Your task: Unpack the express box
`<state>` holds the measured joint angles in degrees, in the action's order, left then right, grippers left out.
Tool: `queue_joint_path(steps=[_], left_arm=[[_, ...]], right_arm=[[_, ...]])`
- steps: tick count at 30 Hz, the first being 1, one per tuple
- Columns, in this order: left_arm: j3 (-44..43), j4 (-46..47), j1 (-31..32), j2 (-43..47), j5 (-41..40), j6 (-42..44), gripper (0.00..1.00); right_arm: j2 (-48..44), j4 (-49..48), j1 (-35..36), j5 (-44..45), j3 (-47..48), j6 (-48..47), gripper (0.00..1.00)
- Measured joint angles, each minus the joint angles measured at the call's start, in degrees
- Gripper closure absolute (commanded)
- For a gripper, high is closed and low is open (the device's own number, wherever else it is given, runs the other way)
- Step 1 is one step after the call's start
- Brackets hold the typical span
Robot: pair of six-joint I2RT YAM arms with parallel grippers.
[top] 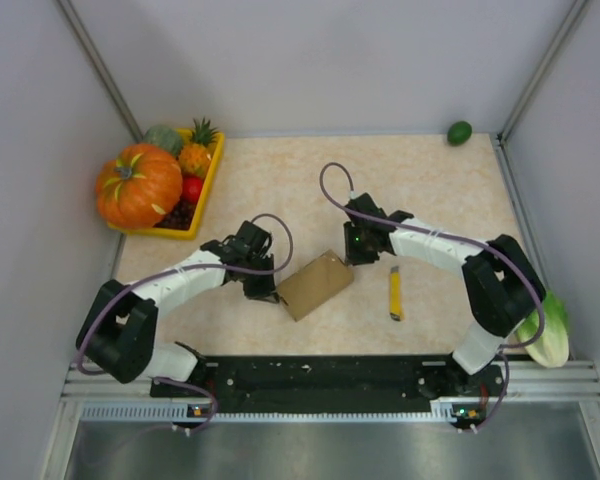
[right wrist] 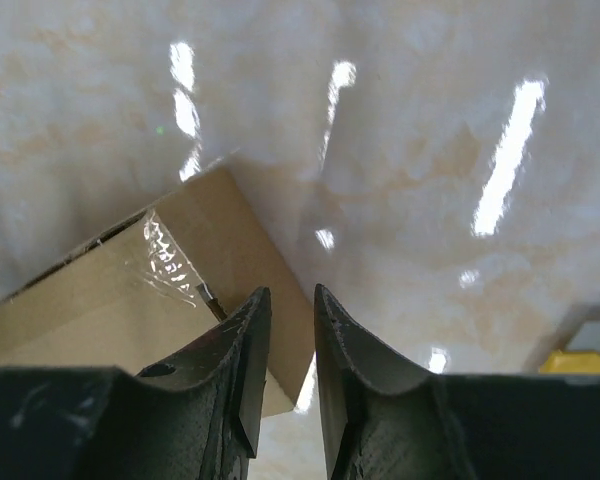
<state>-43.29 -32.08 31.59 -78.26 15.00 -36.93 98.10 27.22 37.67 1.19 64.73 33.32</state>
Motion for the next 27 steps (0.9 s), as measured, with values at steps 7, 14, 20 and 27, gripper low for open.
queue_joint_path(steps=[7, 14, 20, 27], left_arm=[[-7.5, 1.79, -3.04, -7.56, -6.97, 2.4, 0.99], [-13.29, 3.89, -7.19, -9.94, -9.55, 4.07, 0.71], [-13.22, 1.75, -8.28, -5.46, -11.47, 4.52, 0.65], [-4.46, 1.97, -8.24, 5.25, -8.26, 3.65, 0.79]], right_arm=[[-8.0, 3.48, 1.62, -0.28, -7.98, 1.6, 0.72], [-12.39, 6.12, 3.87, -0.57, -9.86, 5.03, 0.47], [-15.13, 8.96, 3.58, 3.61, -4.57, 6.34, 0.45], [-9.9, 8.92, 2.93, 5.29, 5.29, 4.09, 0.56]])
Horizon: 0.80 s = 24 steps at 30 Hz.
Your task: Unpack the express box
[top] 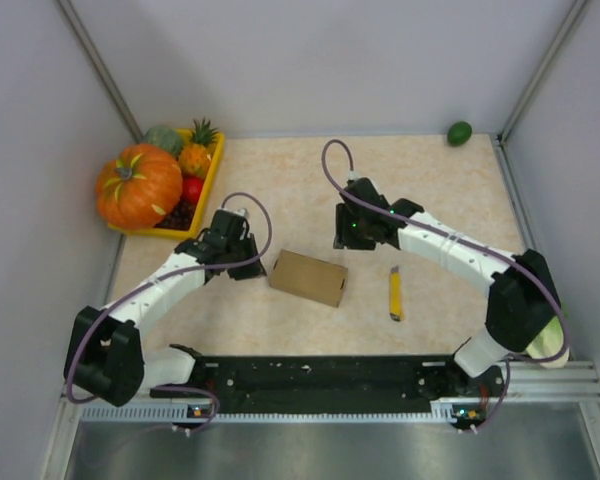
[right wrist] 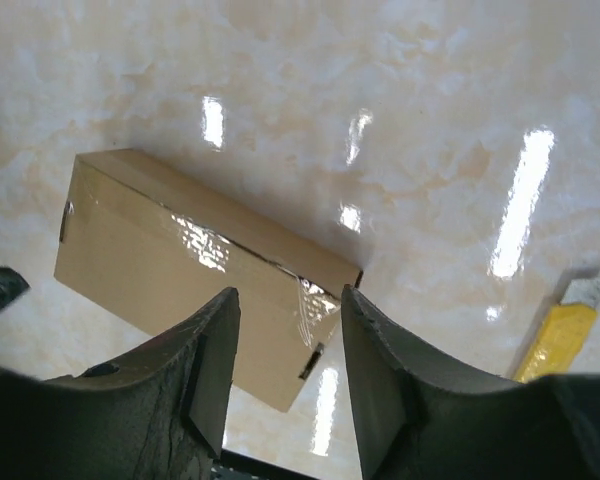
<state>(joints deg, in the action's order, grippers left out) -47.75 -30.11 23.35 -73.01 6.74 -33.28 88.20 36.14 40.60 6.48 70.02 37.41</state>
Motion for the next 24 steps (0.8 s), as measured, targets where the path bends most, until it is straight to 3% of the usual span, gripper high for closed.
queue_joint_path(steps=[9, 17, 24], left_arm=[[10.82, 7.08, 2.93, -1.11, 9.55, -4.68, 0.81], [9.09, 13.92, 3.32, -8.22, 13.4, -7.08, 0.81], [0.87, 13.77, 2.91, -14.23, 12.26, -6.49, 0.81]], right_arm=[[13.18, 1.07, -0.24, -0.85, 6.88, -2.89, 0.63], [16.74, 4.63, -0.63, -4.2, 7.19, -2.84, 0.64], [14.1, 4.11, -0.04, -7.23, 1.95, -2.69, 0.64]])
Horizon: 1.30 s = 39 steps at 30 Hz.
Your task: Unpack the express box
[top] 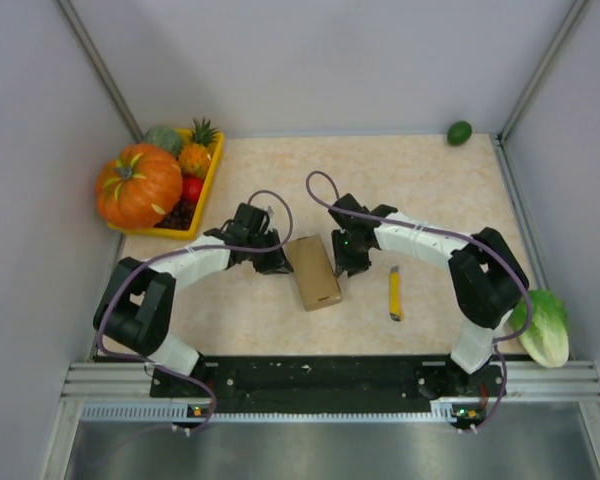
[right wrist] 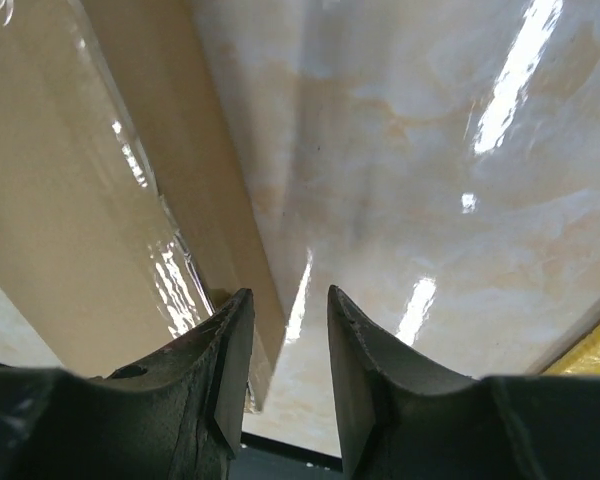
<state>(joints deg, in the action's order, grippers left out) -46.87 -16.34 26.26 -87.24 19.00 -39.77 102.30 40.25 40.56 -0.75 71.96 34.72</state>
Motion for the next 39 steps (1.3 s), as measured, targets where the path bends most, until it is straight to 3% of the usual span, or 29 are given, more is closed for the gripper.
queue_joint_path(steps=[6, 10, 16, 22, 31, 39], left_arm=[[-4.66, 0.35, -2.1, -3.04, -0.02, 1.01, 0.81], [-4.79, -0.52, -2.67, -3.26, -0.55, 1.92, 0.79], [-4.52, -3.93, -2.67, -0.68, -3.1, 3.82, 0.63], [-4.35, -7.17, -2.91, 8.7, -4.87, 6.16, 0.53], [-5.81, -9.99, -2.95, 15.52, -4.46, 9.86, 0.44], [-7.39, -10.67, -2.95, 16.17, -3.21, 11.1, 0.42]], right_arm=[[-3.3, -0.96, 1.7, -2.16, -4.5, 1.33, 0.63], [-5.25, -1.49, 1.97, -0.57, -5.27, 2.21, 0.56], [-14.19, -0.35, 1.4, 7.15, -6.84, 3.56, 0.41], [-22.97, 0.63, -1.31, 13.81, -12.9, 4.09, 0.35], [-23.91, 3.13, -1.75, 15.85, -23.71, 5.25, 0.35], [-23.74, 2.54, -1.75, 16.55, -25.92, 6.01, 0.43]])
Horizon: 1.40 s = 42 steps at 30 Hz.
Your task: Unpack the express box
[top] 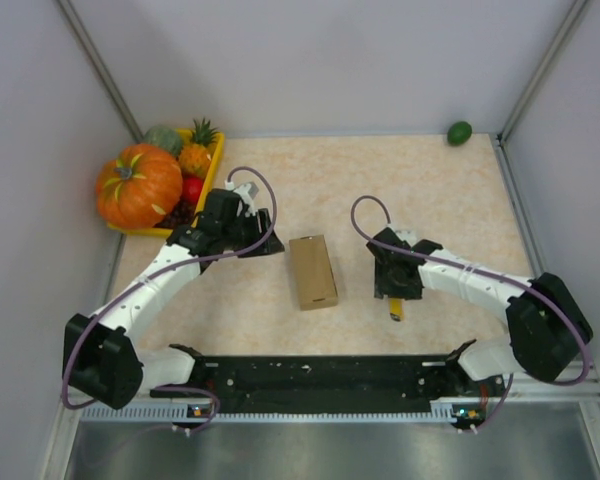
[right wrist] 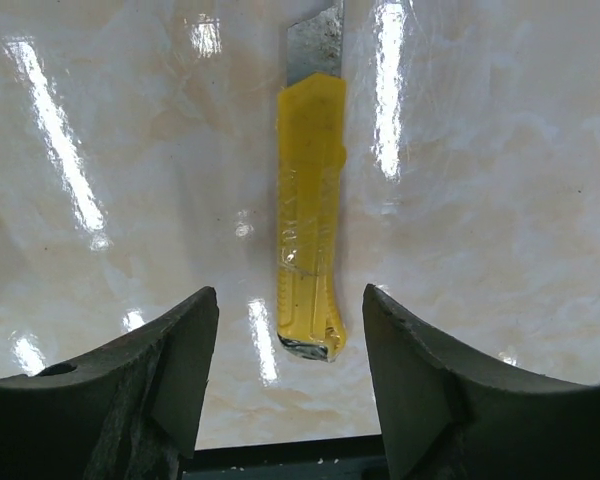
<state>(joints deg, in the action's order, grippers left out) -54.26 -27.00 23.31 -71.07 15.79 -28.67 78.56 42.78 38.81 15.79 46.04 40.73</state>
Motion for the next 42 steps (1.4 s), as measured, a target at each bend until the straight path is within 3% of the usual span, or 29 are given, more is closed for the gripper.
queue_joint_path(steps=[11, 17, 20, 28, 32, 37, 42], left_arm=[[-0.17, -1.31, 0.0, 0.37, 0.22, 0.33, 0.34], [-0.48, -1.57, 0.0, 1.49, 0.2, 0.35, 0.34], [-0.92, -1.81, 0.0, 1.6, 0.24, 0.35, 0.34], [-3.54, -2.93, 0.0, 1.57, 3.65, 0.09, 0.32], [-6.03, -1.9, -0.15, 1.68, 11.96, -0.04, 0.29], [-6.47, 6.82, -0.13, 4.5, 25.53, -2.82, 0.24], [-6.49, 21.27, -0.13, 9.35, 34.49, -9.75, 0.21]], right_arm=[[4.17, -5.57, -1.14, -1.7, -2.54, 0.31, 0.56], [2.99, -7.23, -2.69, -3.45, -3.76, -0.17, 0.91], [2.43, -7.63, -2.99, -4.17, -4.04, -0.9, 1.0], [-4.07, -8.7, -2.99, -12.07, -3.34, -3.56, 1.0], [-11.63, -9.18, -2.99, -20.63, 3.74, -5.88, 1.0], [-17.2, -14.27, -2.99, -32.52, 12.0, -6.67, 1.0], [-20.52, -21.9, -2.99, -43.39, 15.54, -4.28, 1.0]])
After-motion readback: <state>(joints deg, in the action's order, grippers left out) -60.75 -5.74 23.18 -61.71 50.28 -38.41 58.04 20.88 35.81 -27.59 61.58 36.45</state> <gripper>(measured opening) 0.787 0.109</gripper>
